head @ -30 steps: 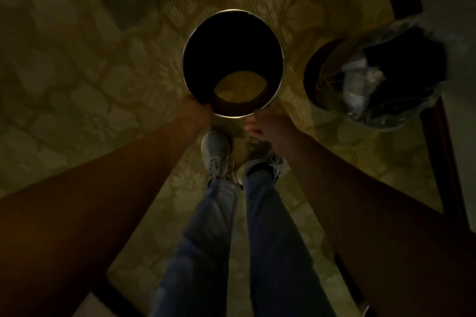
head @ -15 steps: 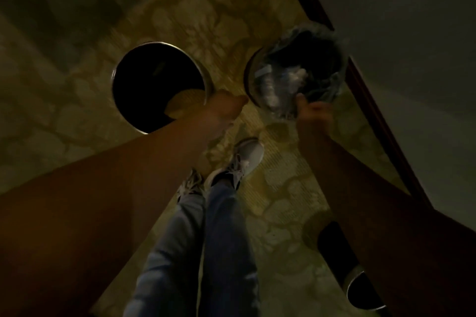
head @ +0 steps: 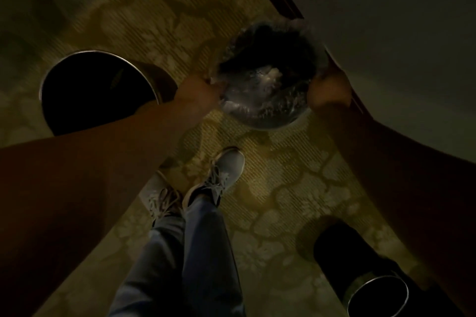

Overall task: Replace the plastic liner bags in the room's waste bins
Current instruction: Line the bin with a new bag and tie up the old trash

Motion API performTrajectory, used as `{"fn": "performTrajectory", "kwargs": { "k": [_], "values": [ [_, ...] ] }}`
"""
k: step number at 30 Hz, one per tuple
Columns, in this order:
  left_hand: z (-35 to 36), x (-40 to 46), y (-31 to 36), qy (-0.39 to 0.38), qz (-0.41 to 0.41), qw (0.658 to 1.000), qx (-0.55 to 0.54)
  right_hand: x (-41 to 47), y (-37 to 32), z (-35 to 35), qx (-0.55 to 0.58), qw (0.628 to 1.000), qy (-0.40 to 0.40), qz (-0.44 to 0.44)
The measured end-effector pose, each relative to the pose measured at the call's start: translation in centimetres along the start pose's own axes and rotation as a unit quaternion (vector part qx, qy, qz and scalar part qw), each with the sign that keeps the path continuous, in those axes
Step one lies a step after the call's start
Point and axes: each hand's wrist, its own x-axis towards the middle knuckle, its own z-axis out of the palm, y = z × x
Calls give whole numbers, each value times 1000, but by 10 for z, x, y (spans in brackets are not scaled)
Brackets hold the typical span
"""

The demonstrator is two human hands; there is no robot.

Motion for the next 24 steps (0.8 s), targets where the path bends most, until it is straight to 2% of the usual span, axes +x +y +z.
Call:
{"fn": "performTrajectory", "kwargs": {
  "k": [1, 3, 5, 7, 9, 12, 15, 19, 22, 24],
  "values": [
    [-1, -3, -1, 5, 2, 1000, 4, 1, -2, -1, 14, 1000, 10, -4],
    [-3, -8, -3, 13, -1, 1000, -6, -12, -11, -1, 112, 994, 7, -9],
    [-2, -11, -4, 15, -14, 998, -53, -30, -17, 6, 279, 959, -40, -17],
    [-4, -14, -6, 17, -24, 997, -70, -55, -27, 2, 380, 920, -80, -47],
    [-7, -22, -4, 9, -12, 997, -76, -75, -33, 2, 405, 902, -134, -63],
    [-11, -37, 1, -29, 5, 992, -122, -98, -39, -2, 373, 912, -158, -65],
    [-11, -47, 4, -33, -8, 984, -176, -105, -40, -10, 425, 896, -124, -11],
    [-11, -68, 25, -95, 48, 965, -240, -91, -32, -34, 459, 884, -59, 66],
    [-8, -86, 51, -145, 99, 958, -229, -85, -28, -45, 494, 861, -66, 102],
    [-4, -99, 72, -173, 121, 952, -222, -89, -32, -54, 495, 859, -74, 105]
  ]
}}
